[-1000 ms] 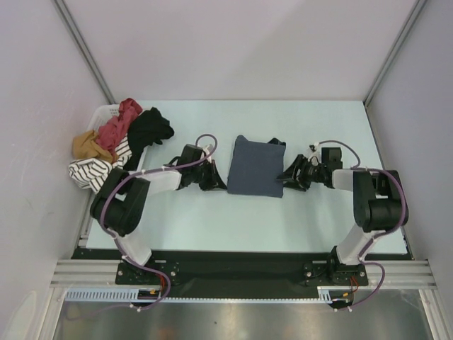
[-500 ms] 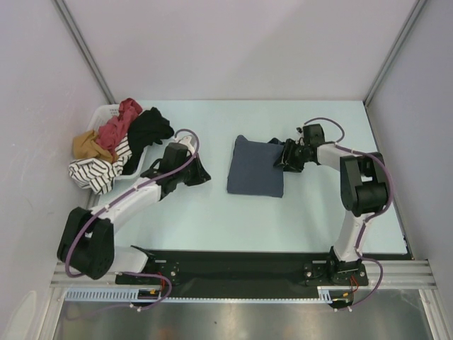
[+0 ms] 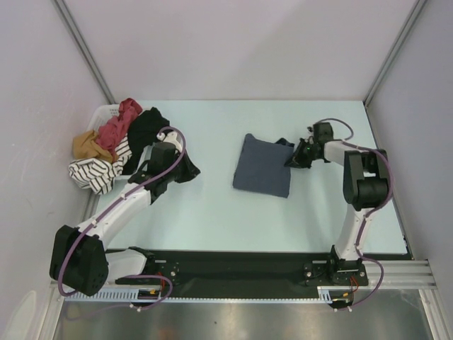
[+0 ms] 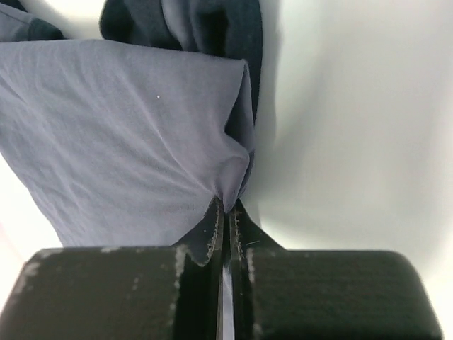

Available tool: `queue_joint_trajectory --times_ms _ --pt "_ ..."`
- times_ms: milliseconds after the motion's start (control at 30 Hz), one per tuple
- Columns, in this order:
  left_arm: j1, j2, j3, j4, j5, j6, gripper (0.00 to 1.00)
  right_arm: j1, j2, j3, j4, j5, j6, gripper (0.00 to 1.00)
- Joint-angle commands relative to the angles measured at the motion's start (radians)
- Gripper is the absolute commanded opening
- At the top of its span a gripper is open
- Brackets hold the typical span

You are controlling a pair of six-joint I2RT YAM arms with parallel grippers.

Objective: Fold and stack the tank tops
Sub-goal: Neatly place the folded tank top to the corner, then grab the tank top from the pile

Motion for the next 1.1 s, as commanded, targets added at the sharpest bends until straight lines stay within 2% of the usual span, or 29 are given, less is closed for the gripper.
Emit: queue_joint_trajectory --times_ms 0,67,167,233,267,300,333,367,400,433,600,633,667,700,733,800,867,933,967,1067 --pt "0.003 -0.034 -0.014 0.005 -0.02 -0.001 0.03 -0.197 -0.112 -0.123 0.019 0.047 0.051 0.0" --pt "0.003 -0.039 -0.017 0.01 -0.018 -0.009 0.03 -0.298 -0.193 -0.224 0.051 0.047 0.074 0.0" --pt "0.003 -0.043 -0.026 0.024 -0.009 -0.02 0.03 -0.38 -0.3 -0.322 0.054 0.154 0.12 0.0" --pt "0.004 -0.046 -0.031 0.025 -0.007 -0.027 0.03 -0.441 -0.353 -0.357 0.035 0.264 0.14 0.1" --pt "0.004 -0.054 -0.031 0.024 -0.01 -0.027 0.03 -0.457 -0.403 -0.378 0.018 0.296 0.171 0.33" --pt "0.004 -0.057 -0.034 0.016 -0.029 -0.03 0.03 -0.483 -0.431 -0.392 0.004 0.347 0.181 0.44" --pt "0.006 -0.063 -0.034 0.008 -0.046 -0.037 0.03 -0.489 -0.461 -0.403 -0.01 0.384 0.198 0.64" --pt "0.006 -0.08 -0.032 0.002 -0.062 -0.041 0.03 -0.491 -0.501 -0.412 -0.025 0.422 0.23 0.76" --pt "0.013 -0.091 -0.029 -0.01 -0.097 -0.046 0.04 -0.492 -0.571 -0.43 -0.053 0.52 0.244 0.83" --pt "0.018 -0.098 -0.026 -0.015 -0.136 -0.055 0.06 -0.492 -0.615 -0.436 -0.064 0.554 0.257 0.91" --pt "0.073 -0.079 0.091 -0.109 -0.346 -0.075 0.16 -0.489 -0.84 -0.449 -0.104 0.619 0.262 0.91" --pt "0.084 -0.065 0.121 -0.139 -0.433 -0.086 0.31 -0.48 -0.863 -0.447 -0.099 0.602 0.246 0.91" --pt "0.092 -0.036 0.153 -0.169 -0.476 -0.095 0.55 -0.468 -0.885 -0.443 -0.102 0.59 0.237 0.91" --pt "0.108 -0.022 0.208 -0.224 -0.528 -0.105 0.83 -0.457 -0.903 -0.441 -0.091 0.559 0.203 0.91" --pt "0.119 -0.011 0.233 -0.24 -0.562 -0.109 0.88 -0.442 -0.935 -0.441 -0.09 0.548 0.191 0.91" --pt "0.157 0.013 0.295 -0.283 -0.625 -0.106 0.96 -0.379 -0.957 -0.447 -0.07 0.518 0.159 0.91" --pt "0.225 0.035 0.329 -0.305 -0.624 -0.11 0.99 -0.313 -0.974 -0.462 -0.041 0.46 0.113 0.91" --pt "0.297 0.05 0.368 -0.322 -0.563 -0.122 1.0 -0.261 -0.969 -0.467 -0.035 0.453 0.109 0.91" --pt "0.388 0.072 0.377 -0.325 -0.479 -0.133 1.0 -0.235 -0.959 -0.478 -0.024 0.443 0.106 0.91" --pt "0.557 0.125 0.408 -0.355 -0.383 -0.197 0.99 -0.109 -0.928 -0.501 0.022 0.441 0.099 0.88"
